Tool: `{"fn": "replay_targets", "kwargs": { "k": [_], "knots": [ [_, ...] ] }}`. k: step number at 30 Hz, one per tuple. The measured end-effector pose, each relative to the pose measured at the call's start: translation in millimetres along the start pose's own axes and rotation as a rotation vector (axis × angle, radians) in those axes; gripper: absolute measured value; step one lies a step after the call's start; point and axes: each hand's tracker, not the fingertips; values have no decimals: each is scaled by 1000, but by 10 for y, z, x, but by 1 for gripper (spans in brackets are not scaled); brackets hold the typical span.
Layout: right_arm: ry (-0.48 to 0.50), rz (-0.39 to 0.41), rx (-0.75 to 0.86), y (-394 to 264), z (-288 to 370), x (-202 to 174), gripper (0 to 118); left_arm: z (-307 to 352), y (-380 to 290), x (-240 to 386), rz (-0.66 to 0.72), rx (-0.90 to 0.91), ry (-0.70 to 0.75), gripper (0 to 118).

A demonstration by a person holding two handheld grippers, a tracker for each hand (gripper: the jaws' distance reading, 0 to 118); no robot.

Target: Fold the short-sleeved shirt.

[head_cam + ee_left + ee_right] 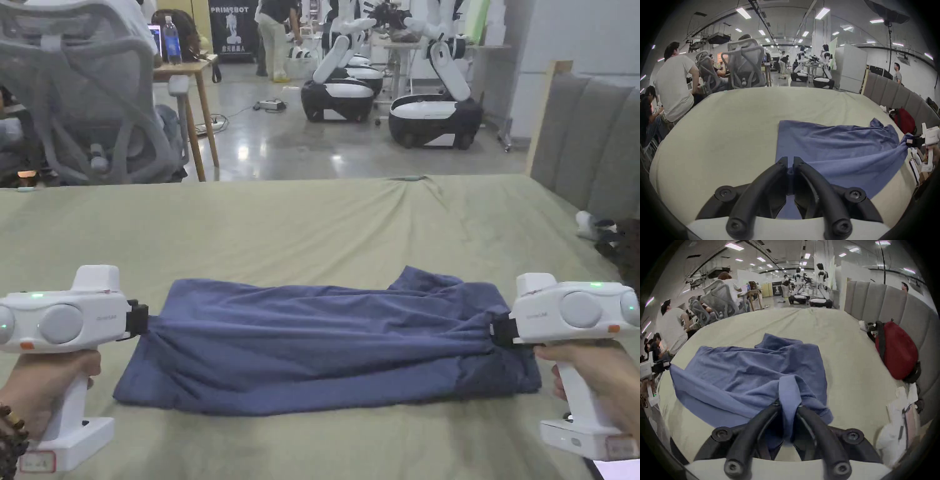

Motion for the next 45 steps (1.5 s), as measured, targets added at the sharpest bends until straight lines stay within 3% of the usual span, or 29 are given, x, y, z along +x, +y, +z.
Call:
{"fn": "replay_targets", "kwargs": {
  "k": [7,9,10,11,12,13,14,15,17,20,21,22,23,24,29,30,31,32,33,34,35,41,43,44,45],
  "knots": [
    [-13,-36,-54,-114,-627,130,10,-733,-166,54,-8,-126,35,5],
    [-10,-49,-36,-103,-642,160,21,-783,-246,57,4,-138,36,8],
    [-8,-43,-31,-88,-657,186,34,-777,-275,61,4,-140,35,17],
    [-18,-18,-19,-75,-607,171,60,-738,-288,72,6,-139,36,39],
    [-52,15,3,-63,-541,154,98,-678,-291,76,15,-135,39,80],
    [-71,32,25,-61,-464,145,118,-611,-290,75,26,-135,36,108],
    [-67,35,60,-74,-360,165,118,-516,-297,72,50,-122,32,118],
    [-57,26,102,-83,-238,166,113,-390,-298,66,67,-77,17,113],
    [-38,-8,149,-83,2,178,113,-125,-288,41,73,-6,5,113],
    [-57,-31,153,-154,348,167,109,225,-354,40,59,-18,11,111],
    [-62,-32,164,-193,431,162,92,326,-402,37,36,0,1,93],
    [-67,-28,174,-250,555,90,67,401,-445,38,12,24,-3,68],
    [-80,-17,180,-291,591,70,32,459,-487,40,-5,29,10,30],
    [-97,-6,172,-337,610,58,0,488,-533,34,-13,23,28,0],
    [-86,-17,155,-464,657,21,0,529,-585,-13,46,-1,-16,0],
    [-79,-31,149,-455,620,35,0,512,-583,-7,44,-2,-14,5],
    [-72,-39,146,-472,608,36,0,472,-574,2,38,-6,-11,27],
    [-69,-42,144,-489,596,34,0,449,-576,9,34,-13,-11,65],
    [-68,-41,141,-499,583,27,0,390,-574,7,32,-28,-13,114],
    [-67,-36,136,-533,616,-13,0,301,-585,5,34,-60,3,118],
    [-66,-32,133,-545,605,-19,0,286,-609,-31,48,-37,-9,108],
    [-62,-14,98,-574,427,-4,0,-77,-712,-123,42,-126,36,104],
    [-67,-8,86,-553,358,10,0,-168,-786,-133,49,-166,13,58],
    [-69,-8,80,-535,324,21,0,-194,-806,-123,52,-208,-10,49],
    [-72,-9,76,-514,293,32,1,-197,-817,-97,22,-204,54,24]
  ]
}}
